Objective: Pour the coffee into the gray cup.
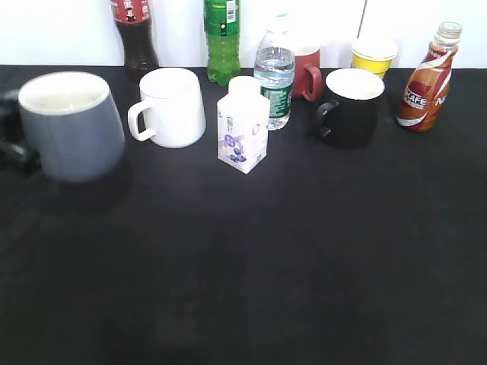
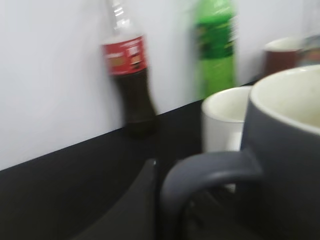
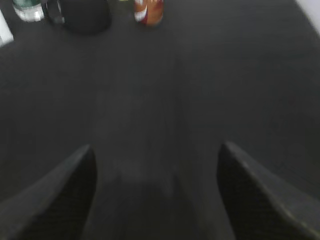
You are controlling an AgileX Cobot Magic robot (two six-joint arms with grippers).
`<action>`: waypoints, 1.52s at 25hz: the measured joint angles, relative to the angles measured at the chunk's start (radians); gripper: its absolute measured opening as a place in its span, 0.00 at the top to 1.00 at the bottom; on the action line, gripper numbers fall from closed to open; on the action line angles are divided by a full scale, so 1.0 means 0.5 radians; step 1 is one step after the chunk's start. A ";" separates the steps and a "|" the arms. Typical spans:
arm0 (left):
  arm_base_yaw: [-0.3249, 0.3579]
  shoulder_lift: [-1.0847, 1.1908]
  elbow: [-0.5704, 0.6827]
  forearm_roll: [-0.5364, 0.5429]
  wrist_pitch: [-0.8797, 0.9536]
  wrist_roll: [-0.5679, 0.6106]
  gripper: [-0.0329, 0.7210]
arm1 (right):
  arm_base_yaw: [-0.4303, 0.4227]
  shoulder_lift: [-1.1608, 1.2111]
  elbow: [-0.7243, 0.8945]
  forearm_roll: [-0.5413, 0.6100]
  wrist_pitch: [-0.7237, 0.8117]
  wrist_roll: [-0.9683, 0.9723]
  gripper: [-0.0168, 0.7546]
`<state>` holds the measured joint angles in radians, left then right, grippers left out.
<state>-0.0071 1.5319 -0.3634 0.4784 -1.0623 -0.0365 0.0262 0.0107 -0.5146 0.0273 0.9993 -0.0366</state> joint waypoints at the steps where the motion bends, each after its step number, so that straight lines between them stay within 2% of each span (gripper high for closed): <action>1: 0.000 0.000 0.031 0.027 -0.056 -0.035 0.90 | 0.000 0.054 -0.016 0.000 -0.167 0.003 0.22; 4: 0.000 -0.008 0.033 0.051 -0.092 -0.063 0.90 | 0.000 0.344 -0.021 -0.004 -0.782 0.003 0.22; 7: 0.000 -0.012 0.033 0.172 -0.104 -0.065 0.90 | 0.000 0.821 0.029 -0.004 -1.305 0.003 0.22; 11: 0.000 -0.012 0.033 0.189 -0.105 -0.067 0.90 | 0.000 1.594 0.049 0.011 -2.049 0.005 0.22; 19: 0.000 -0.012 0.033 0.191 -0.057 -0.070 0.90 | 0.000 3.092 0.049 0.008 -3.750 0.020 0.22; 25: 0.000 -0.012 0.033 0.191 -0.057 -0.070 0.90 | 0.000 3.680 -0.152 -0.005 -3.966 0.022 0.22; 29: 0.000 -0.012 0.033 0.191 -0.057 -0.070 0.90 | 0.000 3.826 -0.268 -0.205 -3.984 0.137 0.22; 38: 0.000 -0.012 0.033 0.191 -0.057 -0.070 0.90 | 0.000 4.111 -0.619 -0.183 -3.972 0.188 0.19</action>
<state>-0.0071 1.5257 -0.3467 0.5741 -1.0910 -0.0715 0.0262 2.0659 -0.8244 -0.0642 -0.9866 0.0573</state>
